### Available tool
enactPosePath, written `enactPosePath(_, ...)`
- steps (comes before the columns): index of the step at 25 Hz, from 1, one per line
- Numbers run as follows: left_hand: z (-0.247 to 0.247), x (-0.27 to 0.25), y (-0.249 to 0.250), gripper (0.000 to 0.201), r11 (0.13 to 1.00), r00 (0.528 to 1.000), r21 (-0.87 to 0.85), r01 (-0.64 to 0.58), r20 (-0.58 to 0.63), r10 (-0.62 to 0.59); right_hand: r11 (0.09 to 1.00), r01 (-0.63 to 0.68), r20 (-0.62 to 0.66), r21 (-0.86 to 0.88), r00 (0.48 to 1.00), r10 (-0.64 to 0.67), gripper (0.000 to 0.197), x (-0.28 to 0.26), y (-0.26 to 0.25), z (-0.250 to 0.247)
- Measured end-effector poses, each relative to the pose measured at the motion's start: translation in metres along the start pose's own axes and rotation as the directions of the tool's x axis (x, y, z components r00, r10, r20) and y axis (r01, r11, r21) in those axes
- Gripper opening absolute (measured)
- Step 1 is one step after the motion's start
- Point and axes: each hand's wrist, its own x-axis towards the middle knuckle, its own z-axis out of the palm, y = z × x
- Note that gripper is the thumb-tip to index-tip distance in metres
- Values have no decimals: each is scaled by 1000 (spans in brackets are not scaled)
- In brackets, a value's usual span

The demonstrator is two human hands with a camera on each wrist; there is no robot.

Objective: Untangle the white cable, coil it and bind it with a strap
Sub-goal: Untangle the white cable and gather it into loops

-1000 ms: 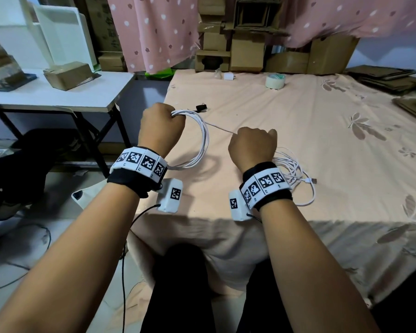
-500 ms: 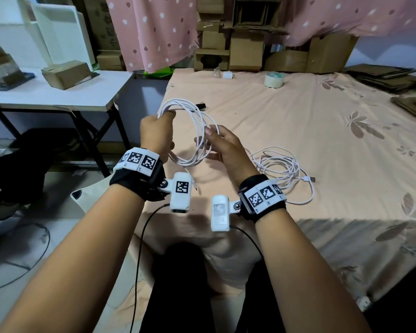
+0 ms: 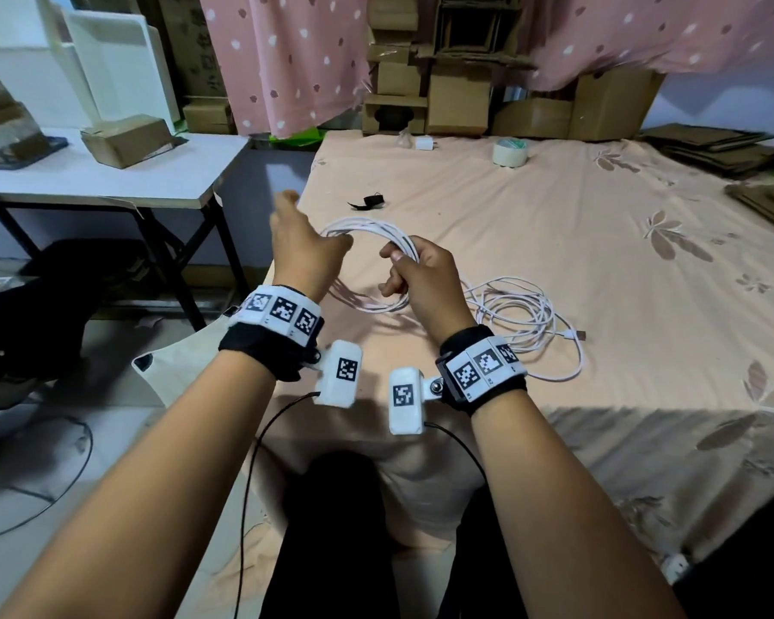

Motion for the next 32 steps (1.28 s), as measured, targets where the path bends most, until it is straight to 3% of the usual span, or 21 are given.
enactPosePath(1, 0, -2, 2, 75, 960, 980, 197, -199, 20, 199, 1000, 1, 9, -24, 1000, -1, 24, 2, 0, 1)
enactPosePath(2, 2, -4, 8, 74, 847, 915, 351, -400, 109, 388, 999, -1, 18, -37, 1000, 2, 24, 4, 0, 2)
enactPosePath(3, 3, -6, 13, 62, 716, 830, 420, -557, 245, 502, 999, -1, 27, -49, 1000, 3, 26, 5, -1, 3)
enactPosePath(4, 7, -4, 15, 43, 632, 750, 405, -661, 380, 541, 998, -1, 34, -62, 999, 3, 27, 5, -2, 3)
enactPosePath(5, 8, -4, 18, 24, 617, 710, 364, -698, 464, 530, 997, -4, 35, -82, 999, 7, 28, 4, -3, 1)
enactPosePath(6, 7, -3, 18, 8, 667, 729, 336, -665, 484, 484, 995, -10, 28, -101, 1000, 13, 26, 4, -4, -1)
enactPosePath(7, 5, -1, 15, 7, 730, 779, 328, -599, 449, 437, 993, -20, 15, -114, 1000, 22, 21, 2, -6, -5)
enactPosePath(11, -1, 2, 7, 47, 834, 912, 379, -400, 259, 319, 975, -71, 15, -209, 997, 76, 16, 8, -1, -20)
enactPosePath(14, 3, 4, -1, 52, 975, 977, 159, -155, 172, 127, 943, -113, 25, -313, 992, 128, 20, 14, 7, -23)
enactPosePath(16, 5, 5, -7, 49, 994, 989, 82, -76, 129, 65, 936, -128, 19, -329, 990, 142, 20, 13, 11, -21)
enactPosePath(17, 5, 3, -6, 44, 990, 989, 100, -98, 120, 86, 940, -121, 10, -318, 991, 131, 18, 12, 11, -19)
enactPosePath(19, 6, -3, -3, 26, 922, 964, 291, -256, 144, 223, 947, -80, 4, -312, 996, 86, 17, 11, 9, -15)
enactPosePath(21, 11, -6, 1, 35, 731, 860, 455, -508, 307, 407, 936, -5, 52, -351, 998, 25, 17, 9, 4, -10)
enactPosePath(23, 13, -4, 5, 12, 656, 791, 448, -607, 420, 445, 921, 59, 78, -385, 996, -31, 17, 6, 2, -9)
enactPosePath(27, 1, 0, -1, 54, 720, 889, 522, -456, 307, 340, 902, 26, 98, -431, 995, 18, 12, 5, 8, -24)
enactPosePath(30, -8, 3, -8, 63, 829, 951, 469, -304, 207, 231, 877, -21, 197, -481, 972, 131, 4, 7, 7, -34)
enactPosePath(32, -11, 6, -10, 64, 879, 970, 418, -231, 164, 176, 882, -49, 180, -468, 972, 149, 4, 7, 8, -37)
